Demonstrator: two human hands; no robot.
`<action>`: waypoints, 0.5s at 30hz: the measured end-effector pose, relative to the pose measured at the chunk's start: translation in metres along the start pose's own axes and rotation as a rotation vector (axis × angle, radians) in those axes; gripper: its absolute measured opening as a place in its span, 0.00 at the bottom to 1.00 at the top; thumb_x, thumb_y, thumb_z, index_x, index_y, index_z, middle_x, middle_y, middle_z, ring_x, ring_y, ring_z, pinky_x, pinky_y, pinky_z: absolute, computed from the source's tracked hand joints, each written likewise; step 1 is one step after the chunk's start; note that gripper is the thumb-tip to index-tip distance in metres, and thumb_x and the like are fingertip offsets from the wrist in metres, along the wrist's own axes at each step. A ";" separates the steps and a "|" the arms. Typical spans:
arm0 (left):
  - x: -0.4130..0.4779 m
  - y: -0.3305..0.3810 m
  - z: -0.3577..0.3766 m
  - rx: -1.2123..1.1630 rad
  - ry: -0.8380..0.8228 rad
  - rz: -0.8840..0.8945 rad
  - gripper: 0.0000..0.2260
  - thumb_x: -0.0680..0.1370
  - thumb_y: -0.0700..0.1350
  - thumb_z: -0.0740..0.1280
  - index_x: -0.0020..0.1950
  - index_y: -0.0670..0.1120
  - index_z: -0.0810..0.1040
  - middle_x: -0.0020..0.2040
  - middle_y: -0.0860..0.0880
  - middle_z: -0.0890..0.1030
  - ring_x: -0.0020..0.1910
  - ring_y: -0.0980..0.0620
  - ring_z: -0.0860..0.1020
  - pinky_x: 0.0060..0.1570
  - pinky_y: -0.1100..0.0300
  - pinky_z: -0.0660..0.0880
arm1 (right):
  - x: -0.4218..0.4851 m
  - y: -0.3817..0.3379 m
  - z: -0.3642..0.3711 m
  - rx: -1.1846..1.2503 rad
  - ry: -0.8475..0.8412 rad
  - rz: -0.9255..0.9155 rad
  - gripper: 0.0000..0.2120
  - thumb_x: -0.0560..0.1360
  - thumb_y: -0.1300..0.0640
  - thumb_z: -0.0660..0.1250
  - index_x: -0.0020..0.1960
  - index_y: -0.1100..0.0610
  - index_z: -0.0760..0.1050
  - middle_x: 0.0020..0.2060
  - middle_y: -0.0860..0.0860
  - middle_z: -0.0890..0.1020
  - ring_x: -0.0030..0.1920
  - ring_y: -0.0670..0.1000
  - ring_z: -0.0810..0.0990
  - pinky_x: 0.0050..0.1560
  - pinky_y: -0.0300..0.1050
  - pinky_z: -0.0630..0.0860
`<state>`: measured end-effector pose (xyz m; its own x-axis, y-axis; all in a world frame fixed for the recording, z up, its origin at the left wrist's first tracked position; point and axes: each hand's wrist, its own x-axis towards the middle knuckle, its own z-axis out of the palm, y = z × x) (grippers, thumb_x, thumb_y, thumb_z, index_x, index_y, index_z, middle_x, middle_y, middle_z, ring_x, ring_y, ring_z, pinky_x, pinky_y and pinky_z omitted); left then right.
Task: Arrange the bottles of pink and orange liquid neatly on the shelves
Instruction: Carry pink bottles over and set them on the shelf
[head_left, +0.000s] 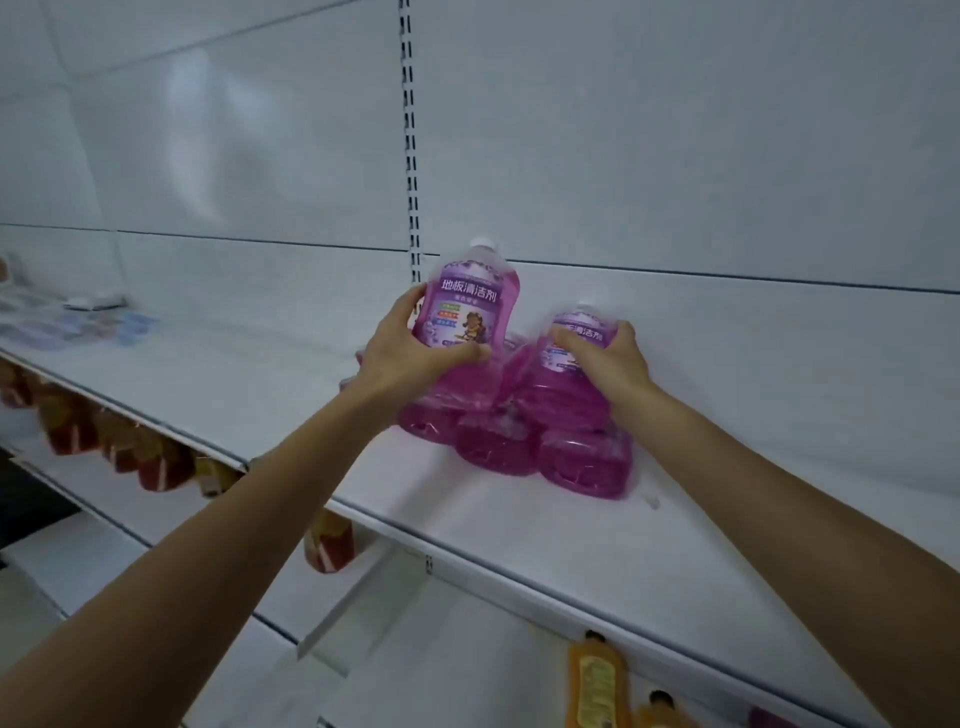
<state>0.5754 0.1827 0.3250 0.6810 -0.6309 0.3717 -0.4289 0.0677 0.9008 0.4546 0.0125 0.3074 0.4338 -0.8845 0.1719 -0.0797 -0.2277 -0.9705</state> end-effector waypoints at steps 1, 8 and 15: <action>0.009 -0.002 0.001 -0.004 -0.021 0.004 0.39 0.63 0.44 0.79 0.70 0.51 0.65 0.56 0.46 0.79 0.52 0.47 0.80 0.53 0.48 0.79 | 0.001 0.000 0.004 -0.010 -0.003 0.006 0.31 0.70 0.47 0.73 0.66 0.56 0.63 0.54 0.52 0.76 0.49 0.53 0.78 0.47 0.44 0.77; 0.055 0.000 0.003 0.044 -0.223 -0.026 0.40 0.58 0.53 0.80 0.68 0.50 0.70 0.54 0.49 0.81 0.50 0.49 0.81 0.54 0.50 0.79 | 0.007 -0.007 0.016 -0.364 0.048 0.039 0.33 0.69 0.39 0.69 0.65 0.57 0.64 0.57 0.56 0.77 0.55 0.56 0.77 0.51 0.48 0.76; 0.069 0.007 0.027 0.081 -0.362 -0.082 0.24 0.61 0.58 0.75 0.50 0.46 0.81 0.48 0.46 0.83 0.47 0.46 0.82 0.53 0.50 0.78 | 0.003 0.000 0.014 -0.385 0.035 0.192 0.34 0.56 0.35 0.65 0.53 0.58 0.79 0.50 0.58 0.82 0.52 0.60 0.80 0.58 0.56 0.76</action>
<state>0.6035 0.1192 0.3506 0.4676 -0.8647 0.1832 -0.4372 -0.0461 0.8982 0.4685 0.0153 0.3054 0.3479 -0.9375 0.0066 -0.4877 -0.1870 -0.8527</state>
